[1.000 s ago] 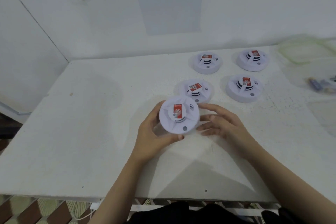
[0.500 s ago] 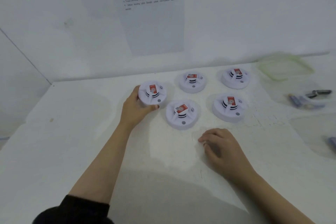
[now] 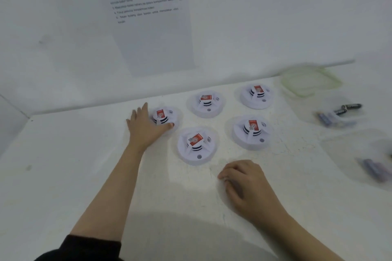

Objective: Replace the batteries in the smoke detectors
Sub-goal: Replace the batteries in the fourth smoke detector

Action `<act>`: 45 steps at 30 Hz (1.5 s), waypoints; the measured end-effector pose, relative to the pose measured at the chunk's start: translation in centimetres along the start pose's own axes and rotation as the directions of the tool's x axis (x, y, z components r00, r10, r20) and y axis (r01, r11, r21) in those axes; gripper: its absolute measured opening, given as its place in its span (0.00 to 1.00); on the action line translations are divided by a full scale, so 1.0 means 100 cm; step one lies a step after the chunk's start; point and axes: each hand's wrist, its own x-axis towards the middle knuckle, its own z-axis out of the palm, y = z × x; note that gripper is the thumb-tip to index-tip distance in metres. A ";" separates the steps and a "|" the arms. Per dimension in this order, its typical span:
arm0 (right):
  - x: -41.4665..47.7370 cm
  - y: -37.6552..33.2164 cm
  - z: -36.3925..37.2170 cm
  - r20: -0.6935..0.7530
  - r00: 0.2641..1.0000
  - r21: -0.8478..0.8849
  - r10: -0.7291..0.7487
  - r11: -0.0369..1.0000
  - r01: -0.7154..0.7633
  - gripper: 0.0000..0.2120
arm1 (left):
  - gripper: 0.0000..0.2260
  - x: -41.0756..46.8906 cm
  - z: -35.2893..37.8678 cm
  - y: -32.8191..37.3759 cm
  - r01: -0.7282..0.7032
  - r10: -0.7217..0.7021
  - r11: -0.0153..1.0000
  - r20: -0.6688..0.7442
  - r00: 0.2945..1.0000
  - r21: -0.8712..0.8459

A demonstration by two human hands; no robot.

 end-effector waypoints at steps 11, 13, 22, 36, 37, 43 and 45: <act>-0.001 0.001 -0.001 -0.070 0.994 0.016 0.087 0.996 -0.086 0.11 | 0.40 0.042 0.036 0.091 -0.356 0.324 0.931 0.265 0.908 0.079; -0.001 0.001 -0.002 -0.068 0.993 0.017 0.094 0.995 -0.093 0.11 | 0.44 0.045 0.043 0.096 -0.362 0.300 0.923 0.342 0.890 0.131; -0.001 0.003 -0.003 -0.064 0.988 0.059 0.141 0.989 -0.137 0.11 | 0.46 0.042 0.054 0.087 -0.311 0.282 0.949 0.322 0.904 0.041; 0.002 0.000 -0.009 -0.076 0.959 0.366 0.273 0.902 -0.228 0.12 | 0.34 -0.055 -0.002 0.081 -0.074 0.491 0.648 0.342 0.801 -0.758; 0.003 -0.002 -0.011 -0.054 0.945 0.463 0.323 0.846 -0.263 0.13 | 0.34 -0.061 -0.001 0.077 -0.062 0.508 0.626 0.346 0.789 -0.778; 0.018 -0.013 -0.039 0.065 0.939 0.862 0.339 0.454 -0.224 0.25 | 0.37 -0.096 0.005 0.066 0.006 0.572 0.531 0.364 0.735 -0.847; 0.022 -0.016 -0.048 0.135 0.953 0.901 0.270 0.367 -0.231 0.33 | 0.38 -0.107 0.007 0.064 0.030 0.577 0.533 0.390 0.718 -0.846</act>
